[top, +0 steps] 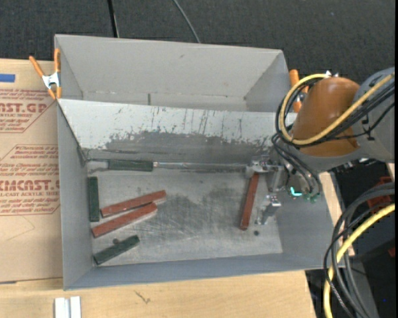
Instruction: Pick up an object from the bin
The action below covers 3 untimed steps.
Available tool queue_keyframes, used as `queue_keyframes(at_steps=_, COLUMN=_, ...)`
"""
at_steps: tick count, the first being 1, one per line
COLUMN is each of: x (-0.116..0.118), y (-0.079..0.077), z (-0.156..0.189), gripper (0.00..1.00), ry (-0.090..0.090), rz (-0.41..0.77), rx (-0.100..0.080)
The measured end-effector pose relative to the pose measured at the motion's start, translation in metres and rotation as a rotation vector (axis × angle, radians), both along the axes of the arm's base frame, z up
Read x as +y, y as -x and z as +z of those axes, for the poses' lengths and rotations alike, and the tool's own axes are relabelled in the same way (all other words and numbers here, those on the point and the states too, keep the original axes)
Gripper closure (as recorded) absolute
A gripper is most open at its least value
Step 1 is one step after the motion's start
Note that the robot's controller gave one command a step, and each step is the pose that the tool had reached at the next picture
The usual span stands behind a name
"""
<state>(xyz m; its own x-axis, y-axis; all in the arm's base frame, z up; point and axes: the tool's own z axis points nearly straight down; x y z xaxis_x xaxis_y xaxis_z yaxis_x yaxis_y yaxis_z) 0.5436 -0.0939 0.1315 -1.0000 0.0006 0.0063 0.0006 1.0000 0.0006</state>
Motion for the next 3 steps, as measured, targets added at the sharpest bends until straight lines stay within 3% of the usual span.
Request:
queue_keyframes(at_steps=2, x=0.001, y=-0.003, z=0.001, gripper=0.00, ry=0.002, rz=0.020, rx=-0.009)
queue_keyframes(at_steps=3, x=0.026, y=-0.013, z=0.012, gripper=0.00, ry=0.000, rz=0.133, rx=-0.006)
